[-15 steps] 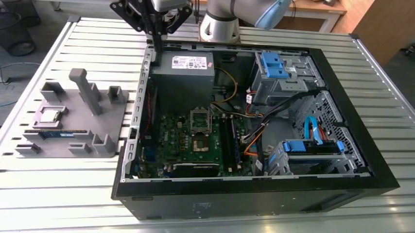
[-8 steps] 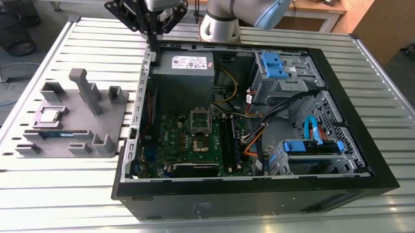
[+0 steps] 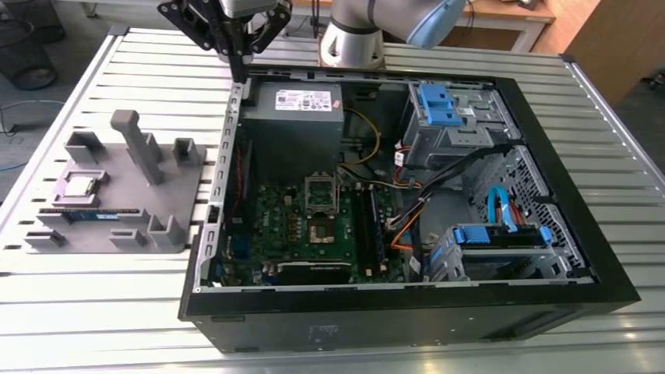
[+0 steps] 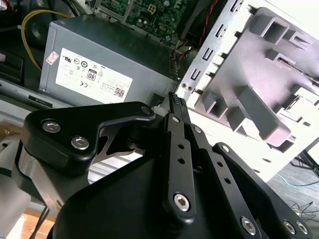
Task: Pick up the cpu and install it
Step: 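Reach for the cpu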
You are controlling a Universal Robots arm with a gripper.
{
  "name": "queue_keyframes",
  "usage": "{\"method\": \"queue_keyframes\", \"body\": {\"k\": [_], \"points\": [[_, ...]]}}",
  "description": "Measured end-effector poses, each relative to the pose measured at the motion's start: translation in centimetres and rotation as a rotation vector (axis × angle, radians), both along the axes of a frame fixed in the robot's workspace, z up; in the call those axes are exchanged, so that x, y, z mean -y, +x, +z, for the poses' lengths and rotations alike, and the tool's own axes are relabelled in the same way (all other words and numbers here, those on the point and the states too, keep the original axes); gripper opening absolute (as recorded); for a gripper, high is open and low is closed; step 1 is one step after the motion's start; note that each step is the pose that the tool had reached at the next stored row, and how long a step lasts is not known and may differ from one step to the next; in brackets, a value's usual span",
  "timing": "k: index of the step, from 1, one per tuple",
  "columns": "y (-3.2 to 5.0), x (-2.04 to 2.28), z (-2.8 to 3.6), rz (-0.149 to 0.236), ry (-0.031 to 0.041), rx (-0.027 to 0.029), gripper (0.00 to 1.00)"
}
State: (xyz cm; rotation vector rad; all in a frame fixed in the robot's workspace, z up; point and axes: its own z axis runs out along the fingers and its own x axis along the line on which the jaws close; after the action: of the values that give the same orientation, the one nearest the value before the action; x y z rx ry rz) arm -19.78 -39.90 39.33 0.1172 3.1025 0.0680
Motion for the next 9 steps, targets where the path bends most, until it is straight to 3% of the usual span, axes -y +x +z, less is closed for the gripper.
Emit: {"method": "queue_keyframes", "body": {"k": [9], "points": [[-0.36, 0.00, 0.00, 0.000, 0.0000, 0.0000, 0.11]]}}
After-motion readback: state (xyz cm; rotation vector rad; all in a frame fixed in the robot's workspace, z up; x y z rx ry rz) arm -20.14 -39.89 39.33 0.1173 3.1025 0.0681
